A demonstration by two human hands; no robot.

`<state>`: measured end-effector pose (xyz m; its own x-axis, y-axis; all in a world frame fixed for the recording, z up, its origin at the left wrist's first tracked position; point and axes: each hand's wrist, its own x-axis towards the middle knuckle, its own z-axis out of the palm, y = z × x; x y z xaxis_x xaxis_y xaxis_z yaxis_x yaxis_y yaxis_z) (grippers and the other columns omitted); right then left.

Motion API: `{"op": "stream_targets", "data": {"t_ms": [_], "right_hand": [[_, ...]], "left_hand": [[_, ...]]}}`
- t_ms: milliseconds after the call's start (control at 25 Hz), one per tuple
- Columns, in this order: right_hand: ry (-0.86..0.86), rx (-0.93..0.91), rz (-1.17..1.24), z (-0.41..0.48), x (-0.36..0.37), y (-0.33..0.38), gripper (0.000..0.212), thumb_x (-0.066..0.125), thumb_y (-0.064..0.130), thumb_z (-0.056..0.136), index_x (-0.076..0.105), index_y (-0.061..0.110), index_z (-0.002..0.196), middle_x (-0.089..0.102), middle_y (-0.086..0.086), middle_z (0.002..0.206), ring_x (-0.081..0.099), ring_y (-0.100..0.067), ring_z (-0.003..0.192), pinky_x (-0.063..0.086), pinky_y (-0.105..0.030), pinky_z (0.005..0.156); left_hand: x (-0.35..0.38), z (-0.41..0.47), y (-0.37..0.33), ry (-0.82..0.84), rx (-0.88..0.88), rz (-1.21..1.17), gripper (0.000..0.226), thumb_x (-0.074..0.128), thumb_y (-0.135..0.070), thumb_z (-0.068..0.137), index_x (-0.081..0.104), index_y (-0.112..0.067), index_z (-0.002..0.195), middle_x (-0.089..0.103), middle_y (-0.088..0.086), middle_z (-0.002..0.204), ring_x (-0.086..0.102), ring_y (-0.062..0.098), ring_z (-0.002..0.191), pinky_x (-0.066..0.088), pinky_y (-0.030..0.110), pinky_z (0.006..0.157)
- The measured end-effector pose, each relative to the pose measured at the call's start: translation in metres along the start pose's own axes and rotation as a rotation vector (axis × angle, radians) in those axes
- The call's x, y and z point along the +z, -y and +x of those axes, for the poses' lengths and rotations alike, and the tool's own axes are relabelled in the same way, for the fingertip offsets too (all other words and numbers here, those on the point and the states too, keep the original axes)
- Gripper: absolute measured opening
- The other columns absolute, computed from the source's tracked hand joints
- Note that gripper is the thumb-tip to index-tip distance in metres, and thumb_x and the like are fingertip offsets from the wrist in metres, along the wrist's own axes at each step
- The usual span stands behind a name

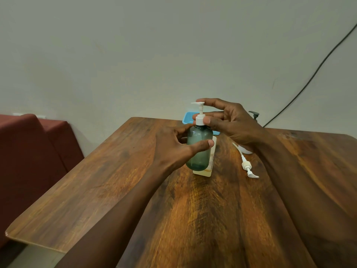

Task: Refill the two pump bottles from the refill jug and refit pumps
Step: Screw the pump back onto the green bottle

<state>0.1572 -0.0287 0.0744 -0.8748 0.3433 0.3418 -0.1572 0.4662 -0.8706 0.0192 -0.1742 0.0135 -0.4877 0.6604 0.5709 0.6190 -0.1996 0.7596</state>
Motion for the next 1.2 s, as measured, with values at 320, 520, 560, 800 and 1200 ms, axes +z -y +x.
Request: {"op": "stream_targets", "data": {"t_ms": [320,520,560,800,1200], "right_hand": [[-0.229,-0.079,-0.042,-0.002,0.011,0.0,0.033,0.075,0.014,0.091,0.072,0.01,0.124,0.075,0.001,0.121,0.071,-0.014,0.113,0.058,-0.04,0.097],[-0.385,-0.037,-0.087,-0.006,0.016,0.004,0.039,0.091,0.037,0.06,0.074,0.022,0.092,0.076,0.011,0.087,0.075,-0.008,0.09,0.064,-0.033,0.08],[-0.418,-0.002,-0.092,-0.006,0.017,0.006,0.046,0.092,0.043,0.052,0.07,0.021,0.087,0.074,0.007,0.084,0.075,-0.013,0.089,0.064,-0.034,0.078],[-0.304,0.097,-0.131,0.003,0.015,0.007,0.061,0.086,0.056,0.063,0.065,0.019,0.107,0.074,0.002,0.103,0.072,-0.016,0.1,0.061,-0.045,0.089],[-0.296,0.032,0.047,-0.003,0.004,0.007,0.036,0.089,0.018,0.068,0.075,0.015,0.101,0.079,0.0,0.095,0.075,-0.016,0.095,0.061,-0.047,0.091]], "left_hand": [[0.01,0.008,-0.004,-0.077,0.007,0.005,0.077,0.085,-0.065,0.068,0.076,-0.014,0.125,0.081,-0.002,0.11,0.078,0.008,0.096,0.066,0.035,0.083],[0.014,0.004,-0.007,-0.113,0.063,0.09,0.068,0.086,-0.061,0.07,0.078,-0.019,0.122,0.081,-0.004,0.108,0.077,0.004,0.094,0.066,0.029,0.081],[0.015,0.003,-0.007,-0.114,0.078,0.11,0.065,0.088,-0.058,0.071,0.077,-0.02,0.123,0.081,-0.004,0.109,0.076,0.003,0.094,0.065,0.026,0.081],[0.013,0.009,-0.009,-0.116,0.058,0.084,0.06,0.091,-0.053,0.071,0.079,-0.018,0.119,0.082,-0.002,0.105,0.077,0.003,0.091,0.066,0.028,0.08],[0.01,0.013,-0.007,-0.078,0.053,0.098,0.079,0.086,-0.068,0.065,0.077,-0.017,0.125,0.081,-0.003,0.109,0.077,0.005,0.094,0.066,0.032,0.081]]}}
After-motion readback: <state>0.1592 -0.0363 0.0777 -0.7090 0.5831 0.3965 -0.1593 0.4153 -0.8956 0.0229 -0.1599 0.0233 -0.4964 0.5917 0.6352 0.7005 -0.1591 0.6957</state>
